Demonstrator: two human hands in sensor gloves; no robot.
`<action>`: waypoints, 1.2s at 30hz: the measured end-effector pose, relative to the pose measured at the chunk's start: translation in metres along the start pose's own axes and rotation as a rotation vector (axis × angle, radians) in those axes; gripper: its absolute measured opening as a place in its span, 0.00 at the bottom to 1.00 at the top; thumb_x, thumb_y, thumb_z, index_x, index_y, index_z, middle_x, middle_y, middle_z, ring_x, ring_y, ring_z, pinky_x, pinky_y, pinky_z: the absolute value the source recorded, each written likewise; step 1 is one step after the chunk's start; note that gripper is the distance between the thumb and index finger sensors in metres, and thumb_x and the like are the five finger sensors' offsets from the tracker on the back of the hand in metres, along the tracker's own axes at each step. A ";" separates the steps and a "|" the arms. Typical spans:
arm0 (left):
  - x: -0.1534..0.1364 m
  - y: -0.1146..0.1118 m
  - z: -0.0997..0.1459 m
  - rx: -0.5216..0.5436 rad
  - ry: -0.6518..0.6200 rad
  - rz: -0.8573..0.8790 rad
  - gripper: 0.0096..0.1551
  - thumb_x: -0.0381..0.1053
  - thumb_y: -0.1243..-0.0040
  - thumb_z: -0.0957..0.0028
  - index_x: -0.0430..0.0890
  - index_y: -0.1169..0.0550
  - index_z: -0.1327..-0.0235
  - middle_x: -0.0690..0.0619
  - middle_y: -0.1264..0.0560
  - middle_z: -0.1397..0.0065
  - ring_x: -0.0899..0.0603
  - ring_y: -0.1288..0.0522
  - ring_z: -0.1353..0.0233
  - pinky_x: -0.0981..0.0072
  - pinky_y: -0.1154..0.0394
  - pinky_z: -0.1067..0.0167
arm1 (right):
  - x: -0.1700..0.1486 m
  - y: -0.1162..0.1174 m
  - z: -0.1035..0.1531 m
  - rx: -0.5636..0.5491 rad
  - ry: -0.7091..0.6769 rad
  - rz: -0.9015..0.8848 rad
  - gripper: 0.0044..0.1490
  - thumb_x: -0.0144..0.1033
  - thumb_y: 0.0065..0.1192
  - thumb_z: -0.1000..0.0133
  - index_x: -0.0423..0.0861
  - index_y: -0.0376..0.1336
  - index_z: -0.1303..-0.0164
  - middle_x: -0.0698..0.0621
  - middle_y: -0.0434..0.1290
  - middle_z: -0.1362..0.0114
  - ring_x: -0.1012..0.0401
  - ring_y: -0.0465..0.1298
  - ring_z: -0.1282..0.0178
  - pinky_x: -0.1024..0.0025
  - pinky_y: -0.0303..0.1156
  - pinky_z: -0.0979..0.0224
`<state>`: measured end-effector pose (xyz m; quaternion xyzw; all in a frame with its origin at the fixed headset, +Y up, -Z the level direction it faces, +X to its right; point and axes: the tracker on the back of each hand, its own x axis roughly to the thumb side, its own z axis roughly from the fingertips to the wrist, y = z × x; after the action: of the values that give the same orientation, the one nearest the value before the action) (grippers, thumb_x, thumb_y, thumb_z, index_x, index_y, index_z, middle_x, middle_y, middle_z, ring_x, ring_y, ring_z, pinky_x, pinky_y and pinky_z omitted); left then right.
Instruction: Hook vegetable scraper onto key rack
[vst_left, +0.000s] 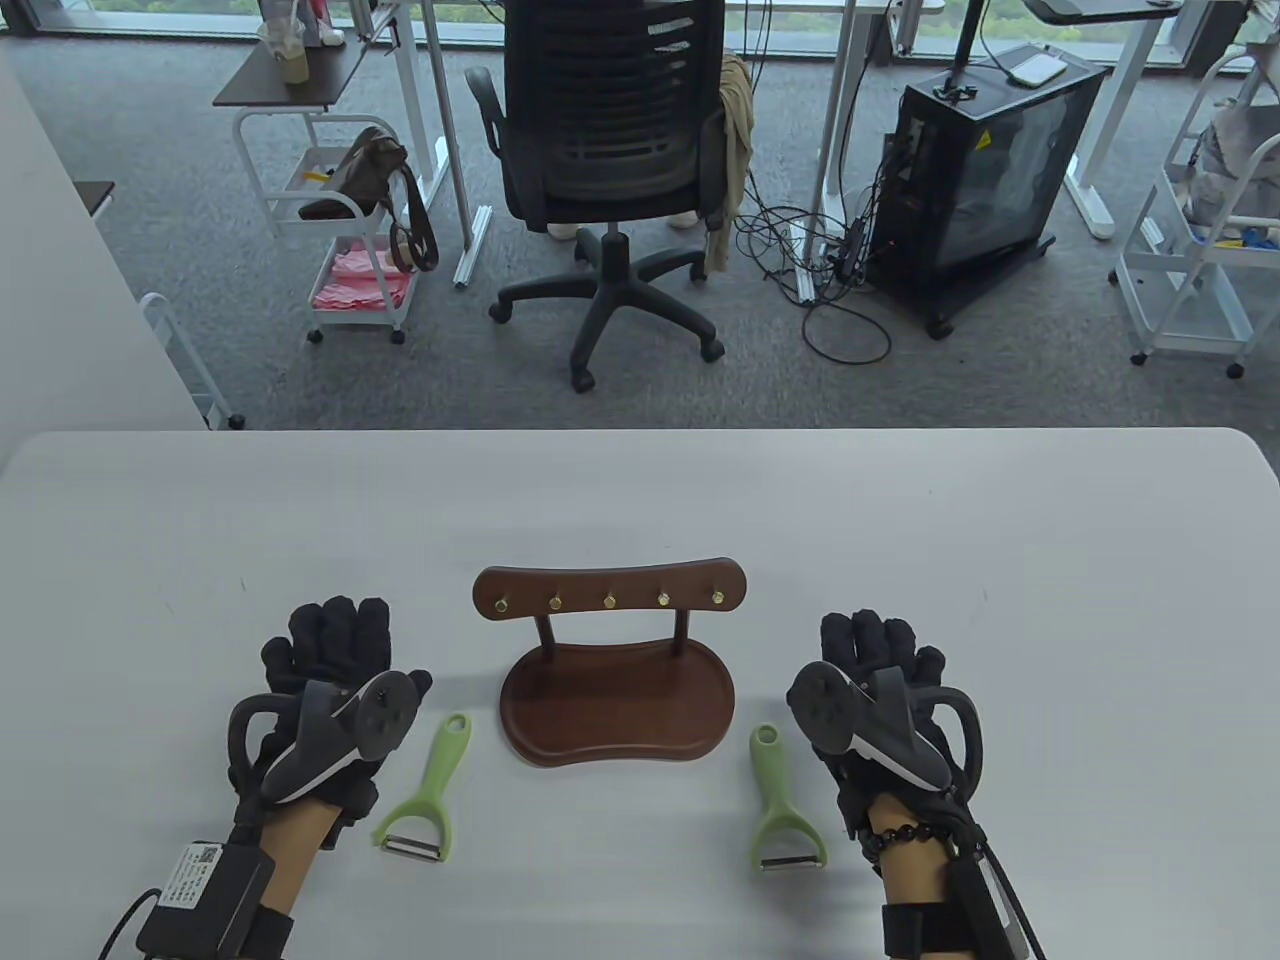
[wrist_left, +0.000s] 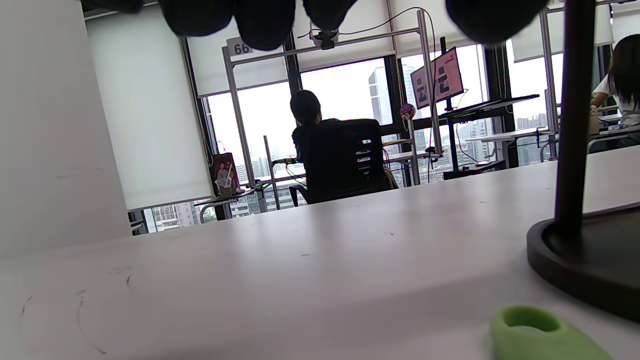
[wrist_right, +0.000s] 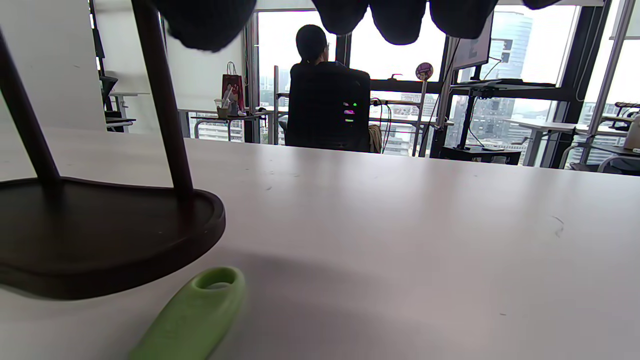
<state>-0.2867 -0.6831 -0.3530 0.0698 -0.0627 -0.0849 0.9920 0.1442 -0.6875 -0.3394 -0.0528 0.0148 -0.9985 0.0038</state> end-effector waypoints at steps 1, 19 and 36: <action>0.000 0.000 0.000 -0.003 0.000 0.001 0.49 0.66 0.54 0.39 0.37 0.46 0.15 0.27 0.46 0.16 0.17 0.44 0.19 0.18 0.44 0.32 | 0.001 0.000 0.000 0.003 -0.001 0.001 0.51 0.49 0.51 0.38 0.28 0.44 0.16 0.23 0.48 0.16 0.24 0.53 0.20 0.20 0.50 0.27; 0.001 0.000 0.000 -0.010 0.008 0.005 0.49 0.66 0.54 0.39 0.36 0.45 0.16 0.26 0.46 0.16 0.17 0.44 0.20 0.18 0.44 0.32 | 0.041 0.035 -0.009 0.249 0.005 0.126 0.49 0.49 0.52 0.38 0.24 0.51 0.20 0.27 0.66 0.25 0.33 0.72 0.30 0.29 0.66 0.29; 0.001 0.000 0.000 -0.006 0.011 0.007 0.49 0.66 0.54 0.39 0.35 0.45 0.16 0.26 0.45 0.17 0.17 0.43 0.20 0.17 0.44 0.32 | 0.064 0.075 -0.011 0.468 0.046 0.242 0.47 0.47 0.58 0.39 0.19 0.59 0.28 0.38 0.77 0.40 0.45 0.83 0.48 0.39 0.78 0.41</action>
<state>-0.2855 -0.6830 -0.3526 0.0670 -0.0571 -0.0814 0.9928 0.0798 -0.7626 -0.3459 -0.0258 -0.2101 -0.9680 0.1347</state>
